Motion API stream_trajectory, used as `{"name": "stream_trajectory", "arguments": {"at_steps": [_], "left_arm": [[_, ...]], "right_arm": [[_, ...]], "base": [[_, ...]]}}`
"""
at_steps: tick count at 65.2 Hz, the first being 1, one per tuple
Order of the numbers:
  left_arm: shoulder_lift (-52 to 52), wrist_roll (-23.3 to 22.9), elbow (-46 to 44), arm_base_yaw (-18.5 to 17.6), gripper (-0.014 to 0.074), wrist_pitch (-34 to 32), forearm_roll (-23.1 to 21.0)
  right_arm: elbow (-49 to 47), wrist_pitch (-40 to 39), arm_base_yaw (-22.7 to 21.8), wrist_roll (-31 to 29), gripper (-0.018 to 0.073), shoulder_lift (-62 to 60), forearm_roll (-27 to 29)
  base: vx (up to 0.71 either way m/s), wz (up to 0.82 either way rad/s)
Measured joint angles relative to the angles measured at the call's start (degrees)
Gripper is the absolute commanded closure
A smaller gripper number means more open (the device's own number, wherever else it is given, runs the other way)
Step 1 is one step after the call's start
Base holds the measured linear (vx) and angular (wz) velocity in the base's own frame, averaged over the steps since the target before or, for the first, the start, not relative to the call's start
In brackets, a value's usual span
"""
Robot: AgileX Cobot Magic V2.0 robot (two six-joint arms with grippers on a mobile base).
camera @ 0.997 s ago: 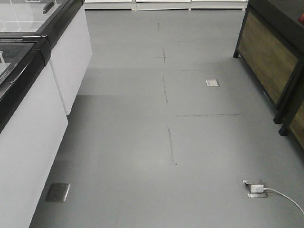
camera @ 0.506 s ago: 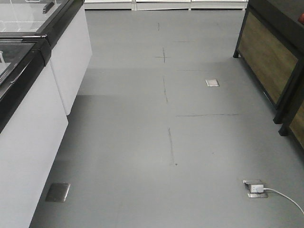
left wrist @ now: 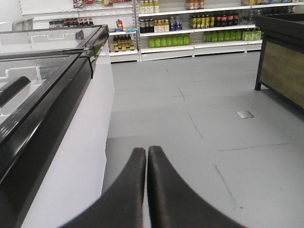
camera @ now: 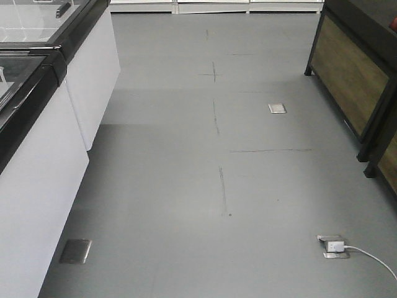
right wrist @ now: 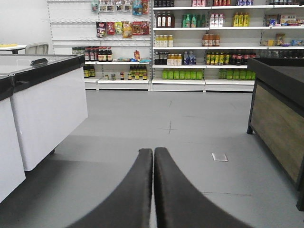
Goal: Left arm holds basket, right arm returns cookies
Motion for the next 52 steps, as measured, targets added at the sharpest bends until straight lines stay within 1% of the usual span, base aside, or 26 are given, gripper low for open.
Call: {"name": "stream_trajectory", "arguments": {"at_steps": [8, 16, 28, 34, 38, 45, 52], "left_arm": [[0.0, 0.0, 0.0, 0.0, 0.0603, -0.2, 0.0], [0.0, 0.0, 0.0, 0.0, 0.0603, -3.0, 0.0], [0.0, -0.1, 0.0, 0.0, 0.0603, -11.8, 0.0], [0.0, -1.7, -0.1, 0.0, 0.0603, -14.9, 0.0], [0.0, -2.8, -0.9, 0.0, 0.0603, -14.8, 0.0], [0.4, -3.3, -4.5, 0.0, 0.0603, -13.7, 0.0], [4.5, -3.7, -9.7, 0.0, 0.0603, -11.7, 0.0]], "right_arm": [[0.0, 0.0, 0.0, 0.0, 0.0568, 0.0, 0.0], [0.0, 0.0, 0.0, 0.0, 0.0568, 0.0, 0.0], [0.0, 0.0, 0.0, 0.0, 0.0568, 0.0, 0.0], [0.0, 0.0, 0.0, 0.0, 0.0568, 0.0, 0.0], [0.0, 0.0, 0.0, 0.0, 0.0568, 0.0, 0.0], [0.0, 0.0, 0.0, 0.0, 0.0568, 0.0, 0.0], [0.0, 0.0, 0.0, 0.0, 0.0568, 0.0, 0.0]], "base": [[0.00, 0.00], [0.00, 0.00], [0.00, 0.00], [0.00, 0.00], [0.00, 0.00], [0.00, 0.00], [0.00, 0.00]]}}
